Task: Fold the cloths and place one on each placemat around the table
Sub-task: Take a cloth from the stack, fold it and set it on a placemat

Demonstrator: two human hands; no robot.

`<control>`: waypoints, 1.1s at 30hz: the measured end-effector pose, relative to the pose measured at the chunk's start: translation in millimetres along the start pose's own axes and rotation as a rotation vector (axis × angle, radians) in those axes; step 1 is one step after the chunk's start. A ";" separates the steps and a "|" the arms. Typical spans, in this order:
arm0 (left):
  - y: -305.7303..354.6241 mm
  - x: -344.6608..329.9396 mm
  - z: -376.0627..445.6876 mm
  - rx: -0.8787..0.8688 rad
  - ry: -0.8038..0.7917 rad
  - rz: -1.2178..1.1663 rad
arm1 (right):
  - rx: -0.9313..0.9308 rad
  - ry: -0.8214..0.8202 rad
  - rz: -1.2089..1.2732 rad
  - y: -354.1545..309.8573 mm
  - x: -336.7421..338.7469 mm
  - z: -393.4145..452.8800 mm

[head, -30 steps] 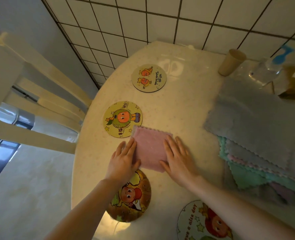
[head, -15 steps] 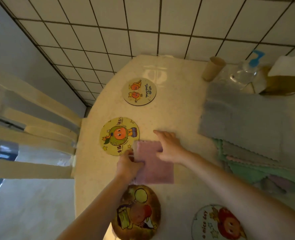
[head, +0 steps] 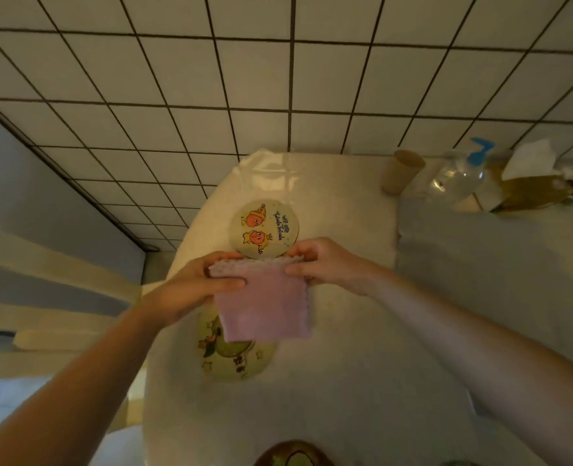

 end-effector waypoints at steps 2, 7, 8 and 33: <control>4.2 14.4 17.2 0.018 -0.057 -0.046 | -0.020 0.067 0.210 -3.5 10.8 15.7; 9.4 41.9 76.4 0.049 0.034 -0.249 | -0.074 0.322 0.492 4.5 34.8 63.2; 12.2 47.2 88.3 0.041 0.104 -0.278 | -0.086 0.365 0.500 8.7 37.6 70.7; 15.9 22.7 116.5 -0.313 0.614 0.910 | -0.123 0.557 -0.637 61.8 50.4 11.2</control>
Point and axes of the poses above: each hand's wrist, its own z-axis towards the middle knuckle, its own x-axis out of the back of the hand, y = z × x, the point moved 3 cm from there along z, towards the middle knuckle, and after that the axes turned 6 degrees about x, right-handed, at the moved point
